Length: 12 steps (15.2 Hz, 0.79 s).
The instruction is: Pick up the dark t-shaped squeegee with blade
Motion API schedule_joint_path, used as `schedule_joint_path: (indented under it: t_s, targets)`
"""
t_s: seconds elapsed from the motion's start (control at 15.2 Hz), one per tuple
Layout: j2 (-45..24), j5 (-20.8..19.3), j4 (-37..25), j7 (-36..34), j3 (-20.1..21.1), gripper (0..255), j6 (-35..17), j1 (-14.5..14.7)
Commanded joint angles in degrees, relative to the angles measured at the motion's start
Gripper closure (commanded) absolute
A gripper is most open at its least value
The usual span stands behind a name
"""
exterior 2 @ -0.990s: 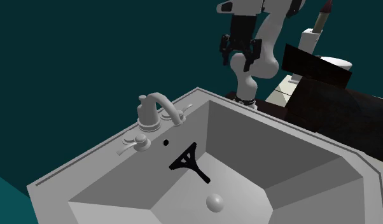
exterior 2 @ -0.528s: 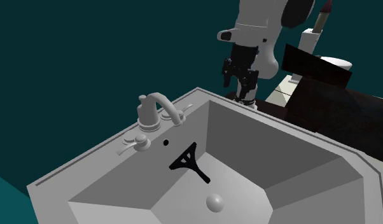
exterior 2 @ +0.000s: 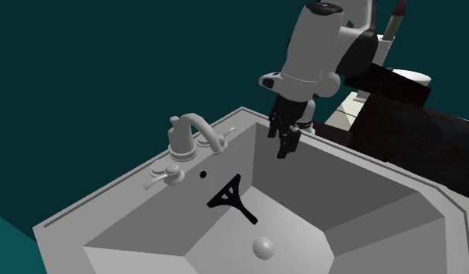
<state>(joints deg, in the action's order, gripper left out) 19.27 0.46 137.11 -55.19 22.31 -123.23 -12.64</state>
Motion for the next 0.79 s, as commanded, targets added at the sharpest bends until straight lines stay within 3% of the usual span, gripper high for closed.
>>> schedule_joint_path:
  t_s: [0.0,0.4,0.73]
  targets:
    - [-5.0,-2.8,-1.5,-6.3,2.0,0,-2.9,-1.9]
    - [-20.2,-14.6,-8.3,-26.2,4.9,0,-7.4,-5.4]
    - [-32.5,-24.0,-15.9,-41.1,2.4,0,-7.9,-4.4]
